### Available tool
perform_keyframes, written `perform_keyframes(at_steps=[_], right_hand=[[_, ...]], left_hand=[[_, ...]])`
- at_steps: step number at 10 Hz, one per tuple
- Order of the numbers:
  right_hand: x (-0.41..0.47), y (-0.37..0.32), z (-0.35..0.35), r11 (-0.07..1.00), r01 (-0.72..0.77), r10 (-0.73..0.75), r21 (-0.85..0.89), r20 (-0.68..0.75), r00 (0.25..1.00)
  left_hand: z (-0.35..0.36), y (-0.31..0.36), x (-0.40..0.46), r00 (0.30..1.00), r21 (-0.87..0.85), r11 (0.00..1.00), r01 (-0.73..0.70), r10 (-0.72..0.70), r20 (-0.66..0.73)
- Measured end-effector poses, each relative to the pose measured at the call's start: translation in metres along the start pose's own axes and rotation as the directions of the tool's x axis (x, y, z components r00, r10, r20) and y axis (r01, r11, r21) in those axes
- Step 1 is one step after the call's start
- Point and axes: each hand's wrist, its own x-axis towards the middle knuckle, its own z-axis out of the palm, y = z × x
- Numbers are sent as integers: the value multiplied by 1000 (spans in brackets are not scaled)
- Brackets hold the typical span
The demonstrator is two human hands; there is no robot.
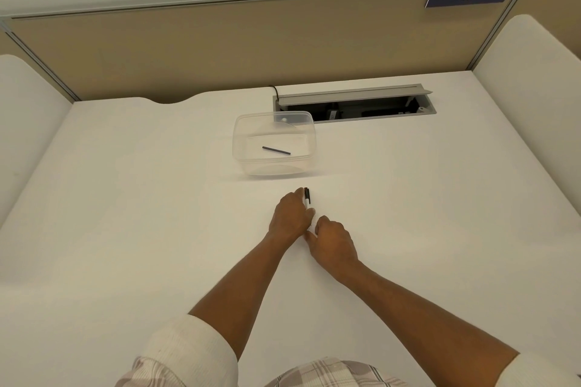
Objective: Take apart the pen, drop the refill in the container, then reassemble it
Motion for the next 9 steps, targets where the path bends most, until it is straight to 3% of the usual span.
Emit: perform_keyframes(at_steps=[2, 4, 5, 7, 9], right_hand=[[-2, 4, -4, 1000, -1, 0, -21, -43, 999], [2, 21, -14, 996, 81, -86, -36, -174, 981], [5, 40, -14, 987, 113, -137, -118, -218, 966], [1, 58, -16, 991, 68, -87, -115, -167, 982], [-5, 71, -5, 984, 112, -127, -137, -103, 987]], left_hand=[[-2, -7, -7, 1000, 8, 1000, 21, -21, -21], [-10, -32, -31, 992, 66, 996, -60, 67, -106], [-11, -51, -45, 989, 98, 995, -34, 47, -140], [-8, -71, -69, 992, 240, 971, -16, 45, -116], [-1, -89, -82, 987, 328, 943, -54, 100, -123]])
